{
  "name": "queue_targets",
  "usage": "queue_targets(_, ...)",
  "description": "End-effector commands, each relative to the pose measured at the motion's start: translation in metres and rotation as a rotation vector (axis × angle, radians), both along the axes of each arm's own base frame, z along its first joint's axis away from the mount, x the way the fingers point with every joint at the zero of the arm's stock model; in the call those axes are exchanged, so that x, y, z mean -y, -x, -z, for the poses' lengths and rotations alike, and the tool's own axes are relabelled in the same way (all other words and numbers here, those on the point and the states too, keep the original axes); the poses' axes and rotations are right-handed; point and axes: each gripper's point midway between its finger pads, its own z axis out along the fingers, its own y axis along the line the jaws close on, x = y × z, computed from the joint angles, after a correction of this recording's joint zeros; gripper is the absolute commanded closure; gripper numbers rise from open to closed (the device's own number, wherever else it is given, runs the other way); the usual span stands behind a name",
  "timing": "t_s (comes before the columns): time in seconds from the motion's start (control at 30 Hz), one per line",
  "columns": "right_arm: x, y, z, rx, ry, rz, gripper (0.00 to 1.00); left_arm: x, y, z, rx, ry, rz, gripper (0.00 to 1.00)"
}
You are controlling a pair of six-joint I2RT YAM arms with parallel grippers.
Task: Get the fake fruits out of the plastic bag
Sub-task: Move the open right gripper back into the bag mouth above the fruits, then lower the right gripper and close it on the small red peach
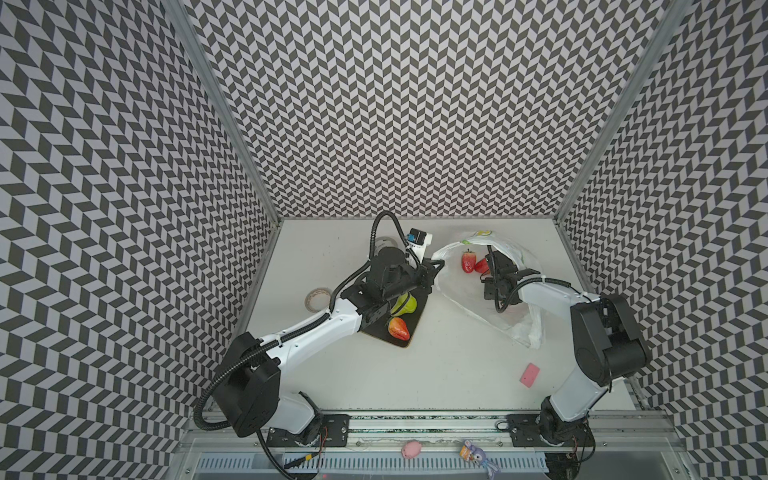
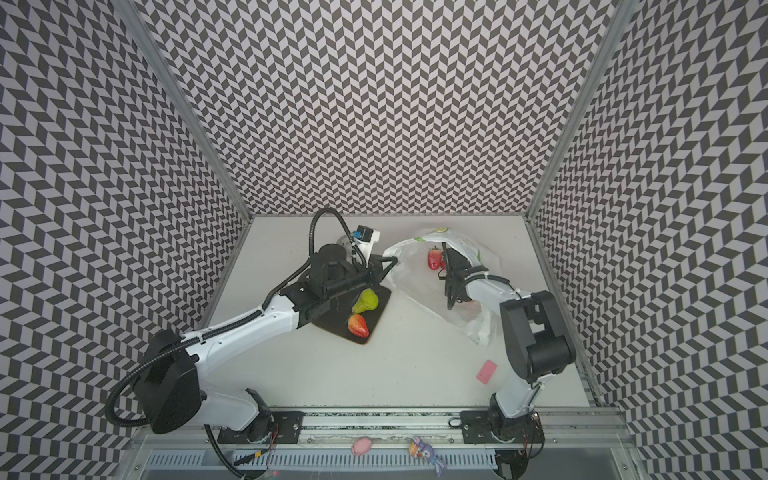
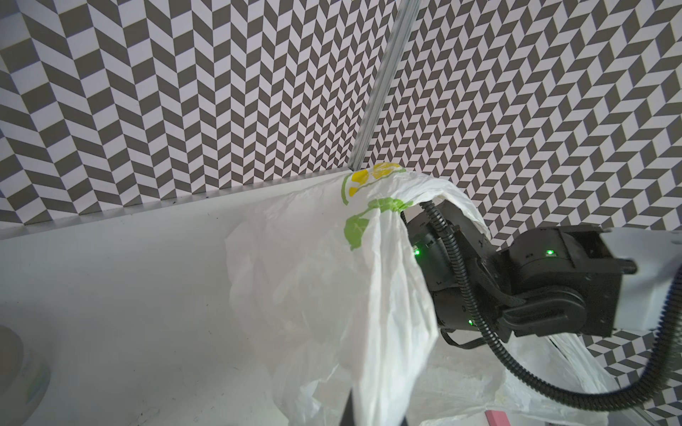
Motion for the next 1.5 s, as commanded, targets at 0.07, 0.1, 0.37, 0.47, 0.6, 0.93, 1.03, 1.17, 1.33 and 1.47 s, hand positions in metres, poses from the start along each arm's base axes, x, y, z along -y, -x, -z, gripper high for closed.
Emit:
queue_targets(0.07,0.003,-0.026,-0.008,0.075,-0.028,0.023,0.34,0.002,0.006,-0.002,0.003,0.019,0.018,1.0)
queue_targets(0.1,0.005,-0.028,-0.008,0.078,-0.02,0.03,0.35,0.002,0.005,-0.002,0.001,0.019,0.018,1.0)
queue_targets(0.37,0.023,-0.031,0.005,0.044,0.056,0.083,0.36,0.004,0.004,0.002,-0.002,0.011,0.022,1.0)
queue_targets(0.47,0.025,-0.028,0.009,0.037,0.067,0.09,0.39,0.003,0.003,0.002,-0.002,0.01,0.019,1.0)
queue_targets(0.6,0.028,-0.026,0.014,0.025,0.086,0.101,0.44,0.003,0.001,0.002,-0.001,0.01,0.016,1.0)
queue_targets(0.93,0.032,-0.032,0.02,0.021,0.115,0.107,0.58,0.001,-0.001,0.003,-0.003,0.007,0.009,1.0)
queue_targets(1.03,0.03,-0.032,0.015,0.034,0.105,0.095,0.65,-0.001,-0.002,0.003,-0.002,0.006,0.004,1.0)
queue_targets(1.17,0.027,-0.03,0.002,0.06,0.085,0.077,0.67,-0.002,-0.002,0.003,-0.003,0.002,0.003,1.0)
queue_targets(1.33,0.007,-0.028,-0.025,0.156,0.013,-0.005,0.67,-0.001,-0.003,0.007,-0.014,0.004,0.0,1.0)
queue_targets(1.47,-0.009,-0.02,-0.042,0.199,0.004,-0.091,0.68,0.0,-0.006,0.007,-0.018,0.007,-0.009,1.0)
